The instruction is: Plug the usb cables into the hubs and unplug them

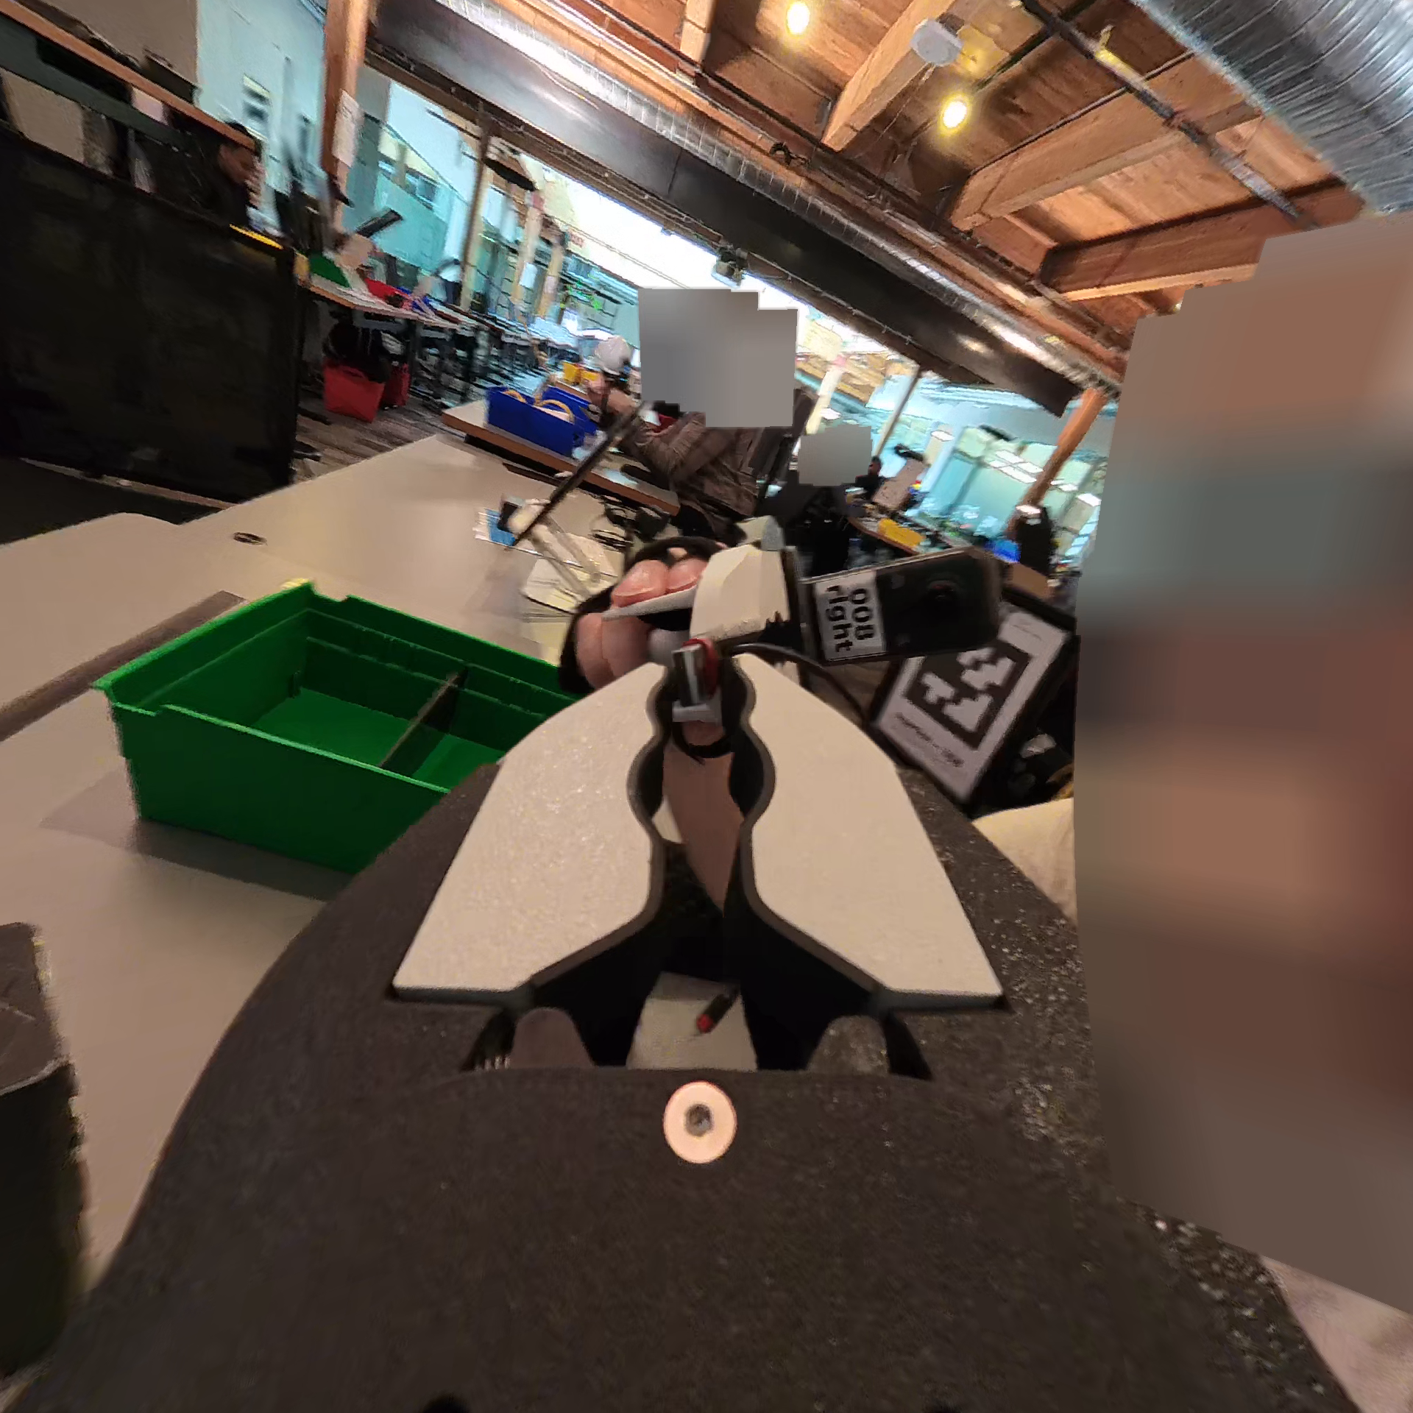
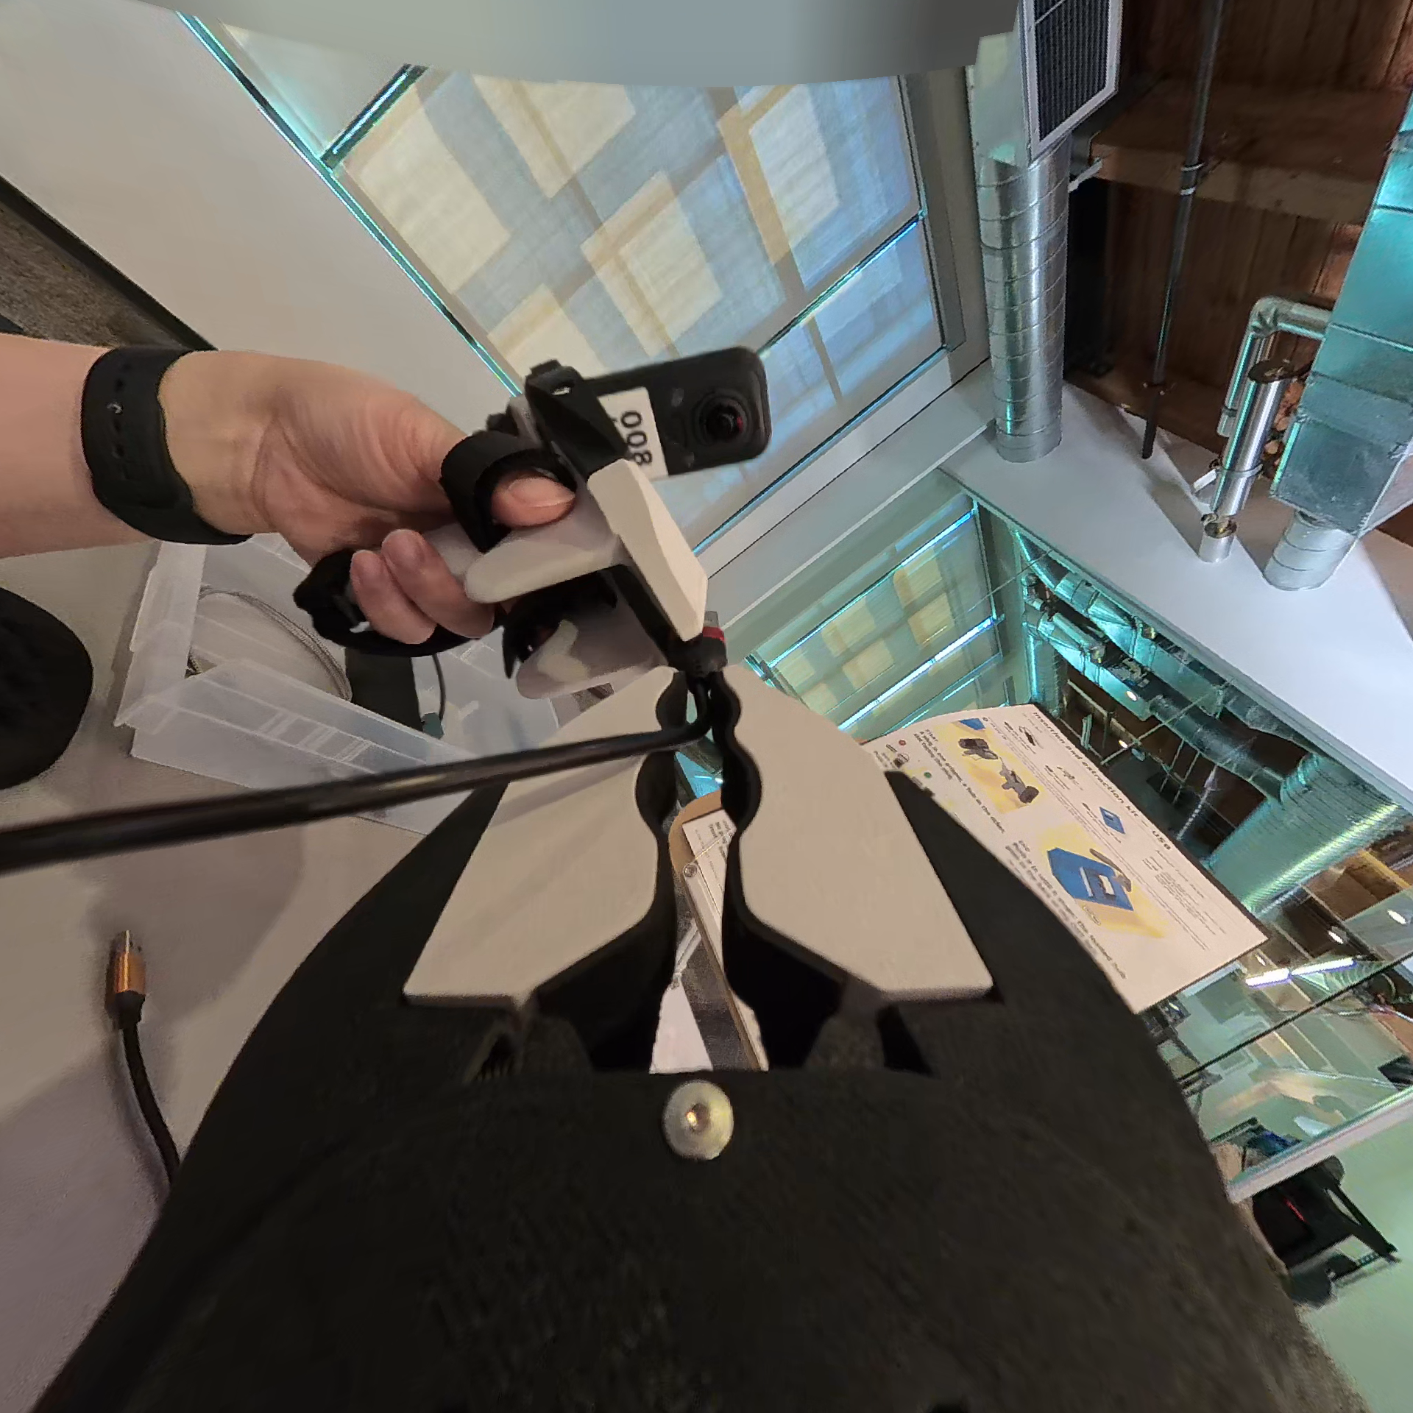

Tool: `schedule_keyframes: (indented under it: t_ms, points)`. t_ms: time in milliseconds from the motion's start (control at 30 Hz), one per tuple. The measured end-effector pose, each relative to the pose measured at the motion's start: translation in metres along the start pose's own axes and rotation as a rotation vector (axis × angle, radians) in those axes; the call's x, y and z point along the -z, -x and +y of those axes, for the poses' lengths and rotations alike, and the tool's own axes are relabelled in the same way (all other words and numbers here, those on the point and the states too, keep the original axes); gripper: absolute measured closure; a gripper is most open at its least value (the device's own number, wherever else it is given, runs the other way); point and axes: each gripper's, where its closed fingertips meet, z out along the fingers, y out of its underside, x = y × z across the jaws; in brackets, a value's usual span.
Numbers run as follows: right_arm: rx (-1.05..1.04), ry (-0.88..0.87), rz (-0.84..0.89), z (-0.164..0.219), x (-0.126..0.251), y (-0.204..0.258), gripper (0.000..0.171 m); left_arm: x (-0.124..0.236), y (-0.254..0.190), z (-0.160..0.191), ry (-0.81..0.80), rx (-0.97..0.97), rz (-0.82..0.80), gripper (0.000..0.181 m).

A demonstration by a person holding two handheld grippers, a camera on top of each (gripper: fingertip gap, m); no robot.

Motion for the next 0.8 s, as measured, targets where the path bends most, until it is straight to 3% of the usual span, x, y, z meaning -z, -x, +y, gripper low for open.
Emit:
schedule_keyframes:
  t_ms: [100, 233, 300, 500, 667, 800]
  points:
    - [-0.015, 0.002, 0.053, 0.0, 0.009, -0.015, 0.164, 0.012, 0.025, -0.012, -0.056, -0.162, -0.231, 0.138]
    - [-0.062, 0.017, 0.141, 0.004, 0.032, -0.045, 0.165, 0.054, 0.092, -0.025, -0.135, -0.42, -0.773, 0.124]
    - [-0.086, 0.013, 0.173, 0.006, 0.044, -0.057, 0.164, 0.059, 0.115, -0.017, -0.149, -0.502, -0.892, 0.117]
    - [-0.111, 0.015, 0.23, 0.011, 0.064, -0.075, 0.164, 0.057, 0.166, 0.044, -0.187, -0.53, -1.015, 0.104]
    - [-0.105, 0.018, 0.231, 0.012, 0.064, -0.075, 0.164, 0.045, 0.202, 0.108, 0.017, -0.43, -1.034, 0.106]
    - [-0.166, -0.025, 0.209, 0.012, 0.062, -0.074, 0.164, 0.045, 0.22, 0.13, 0.08, -0.292, -0.999, 0.113]
